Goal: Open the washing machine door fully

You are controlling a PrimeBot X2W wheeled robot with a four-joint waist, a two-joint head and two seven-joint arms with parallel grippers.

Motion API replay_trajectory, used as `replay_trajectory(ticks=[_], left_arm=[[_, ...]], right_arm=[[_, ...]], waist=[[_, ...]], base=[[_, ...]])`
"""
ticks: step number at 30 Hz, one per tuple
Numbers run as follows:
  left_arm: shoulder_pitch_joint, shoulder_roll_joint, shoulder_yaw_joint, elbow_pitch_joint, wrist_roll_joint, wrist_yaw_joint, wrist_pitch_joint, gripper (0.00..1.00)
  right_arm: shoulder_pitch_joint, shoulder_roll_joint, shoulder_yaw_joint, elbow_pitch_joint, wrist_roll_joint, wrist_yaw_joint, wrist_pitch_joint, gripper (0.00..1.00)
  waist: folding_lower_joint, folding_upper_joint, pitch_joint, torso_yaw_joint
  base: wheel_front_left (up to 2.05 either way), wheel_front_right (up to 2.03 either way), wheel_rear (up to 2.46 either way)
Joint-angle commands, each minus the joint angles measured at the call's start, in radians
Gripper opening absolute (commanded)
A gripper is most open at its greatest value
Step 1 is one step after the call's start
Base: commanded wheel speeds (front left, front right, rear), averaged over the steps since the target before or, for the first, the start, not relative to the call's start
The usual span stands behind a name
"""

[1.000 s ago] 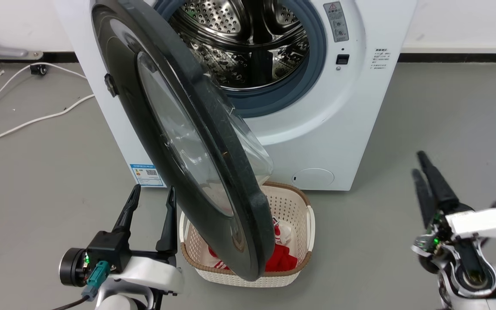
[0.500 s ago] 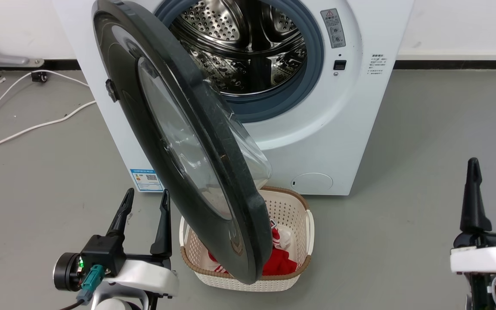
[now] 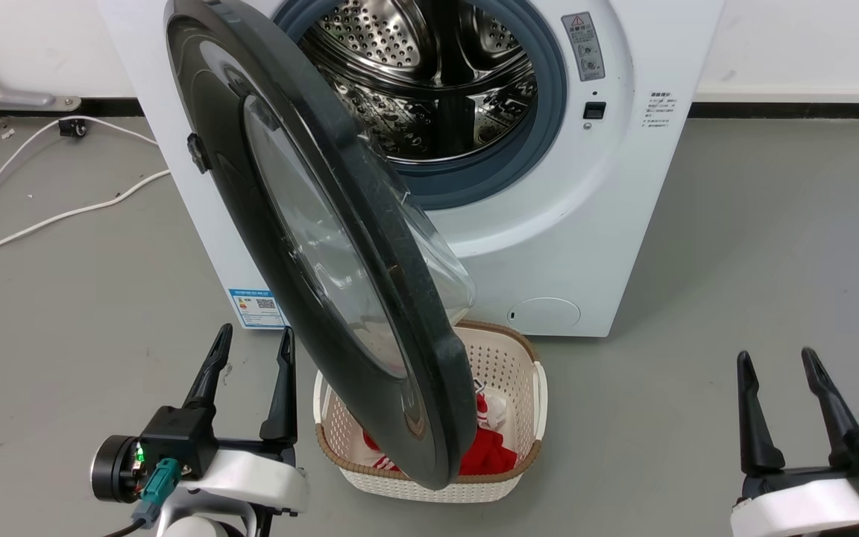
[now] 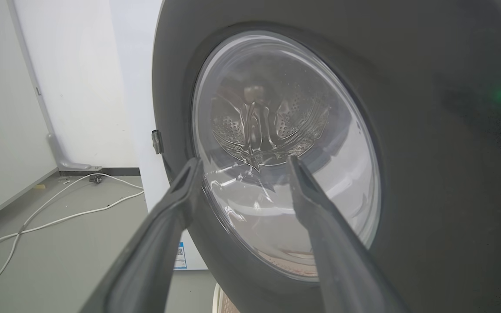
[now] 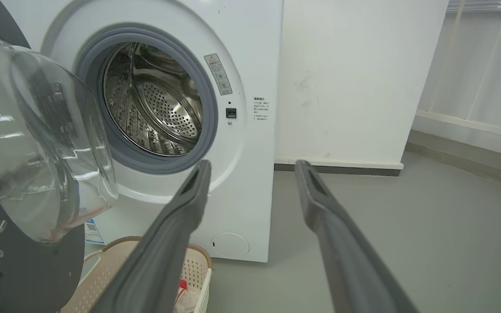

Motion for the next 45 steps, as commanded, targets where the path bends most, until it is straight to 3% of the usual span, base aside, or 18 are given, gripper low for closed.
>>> replay_trajectory(ticks=[1,17,18,20,33,45], left_arm=[[0.000,-0.001,0.000,-0.002,0.004,-0.005,-0.002,1.00],[0.008,-0.001,-0.002,-0.002,0.008,-0.007,-0.002,1.00],[0.008,-0.001,-0.003,-0.003,0.008,-0.005,-0.002,0.91],[0.010,-0.001,-0.006,-0.002,0.005,-0.008,-0.002,0.00],[-0.014,-0.001,0.006,-0.071,-0.005,0.000,-0.002,0.00],[-0.112,-0.001,-0.001,-0.538,0.051,0.035,-0.002,0.00]], right_arm=[[0.000,0.002,-0.006,0.019,0.019,0.000,-0.004,1.00],[-0.039,0.003,-0.011,0.080,0.041,0.000,-0.022,1.00],[-0.039,0.003,-0.010,0.080,0.042,0.000,-0.023,1.00],[-0.039,0.003,-0.009,0.082,0.042,0.000,-0.024,1.00],[-0.034,0.003,-0.003,0.086,0.046,0.000,-0.027,1.00],[-0.036,0.003,0.001,0.093,0.055,0.000,-0.027,1.00]], waist=[[0.0000,0.0000,0.000,0.000],[0.0000,0.0000,0.005,0.000],[0.0000,0.0000,0.005,0.000],[0.0000,0.0000,0.005,0.000],[0.0000,0.0000,0.003,-0.001],[0.0000,0.0000,0.003,-0.001]], base=[[0.00,0.00,0.00],[0.00,0.00,0.00],[0.00,0.00,0.00],[0.00,0.00,0.00],[0.00,0.00,0.00],[0.00,0.00,0.00]])
